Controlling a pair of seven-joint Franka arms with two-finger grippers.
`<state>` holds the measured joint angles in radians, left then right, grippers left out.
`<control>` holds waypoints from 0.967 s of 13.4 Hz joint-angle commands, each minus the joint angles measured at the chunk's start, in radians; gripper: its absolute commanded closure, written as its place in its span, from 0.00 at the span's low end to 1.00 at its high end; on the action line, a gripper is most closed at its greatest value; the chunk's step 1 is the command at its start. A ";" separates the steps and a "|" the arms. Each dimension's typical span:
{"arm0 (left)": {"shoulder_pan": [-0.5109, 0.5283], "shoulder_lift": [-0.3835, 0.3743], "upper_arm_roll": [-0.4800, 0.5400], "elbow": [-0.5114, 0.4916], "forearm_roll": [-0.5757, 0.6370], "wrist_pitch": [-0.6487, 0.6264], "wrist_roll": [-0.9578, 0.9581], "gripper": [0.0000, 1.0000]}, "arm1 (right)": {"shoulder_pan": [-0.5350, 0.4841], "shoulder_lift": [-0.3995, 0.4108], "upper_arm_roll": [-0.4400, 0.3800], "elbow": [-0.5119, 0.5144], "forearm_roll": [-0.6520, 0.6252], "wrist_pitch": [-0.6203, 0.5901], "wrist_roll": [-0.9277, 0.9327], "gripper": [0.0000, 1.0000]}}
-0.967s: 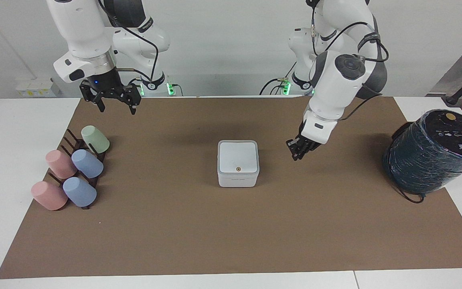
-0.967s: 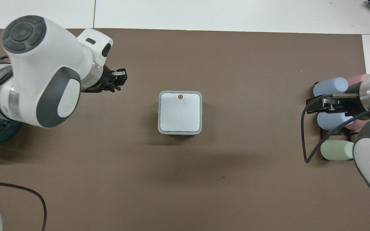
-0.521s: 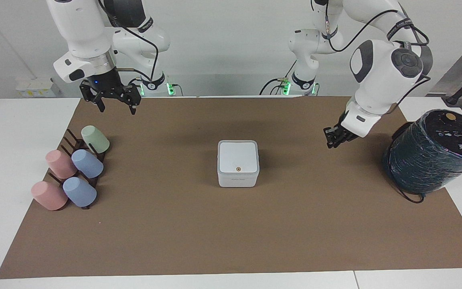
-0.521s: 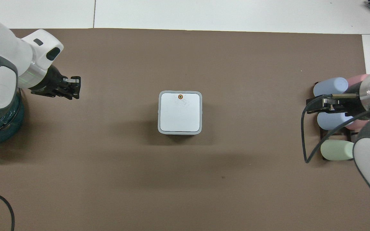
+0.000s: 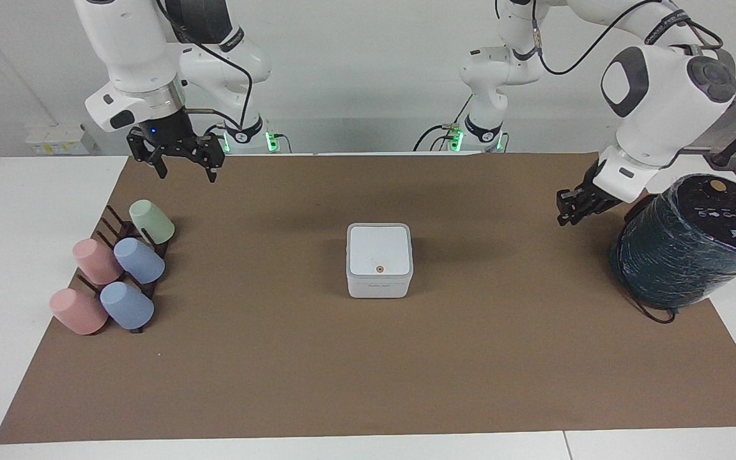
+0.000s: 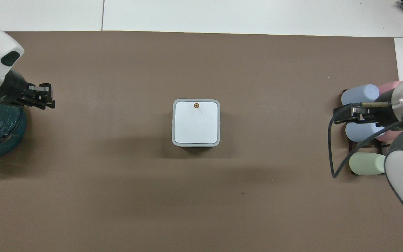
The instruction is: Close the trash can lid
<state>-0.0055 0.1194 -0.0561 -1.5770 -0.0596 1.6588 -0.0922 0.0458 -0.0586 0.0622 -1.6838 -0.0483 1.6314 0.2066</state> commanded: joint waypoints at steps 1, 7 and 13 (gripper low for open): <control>-0.001 -0.085 -0.005 -0.029 0.044 -0.042 0.012 0.69 | -0.007 -0.015 -0.001 -0.013 0.019 -0.005 -0.021 0.00; -0.007 -0.127 -0.007 -0.021 0.046 -0.045 0.006 0.00 | -0.007 -0.015 -0.001 -0.013 0.019 -0.005 -0.021 0.00; -0.002 -0.127 -0.007 -0.023 0.066 -0.040 0.011 0.00 | -0.007 -0.015 -0.001 -0.013 0.019 -0.005 -0.021 0.00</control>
<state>-0.0073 0.0113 -0.0640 -1.5777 -0.0184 1.6161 -0.0916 0.0458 -0.0586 0.0622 -1.6838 -0.0483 1.6314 0.2066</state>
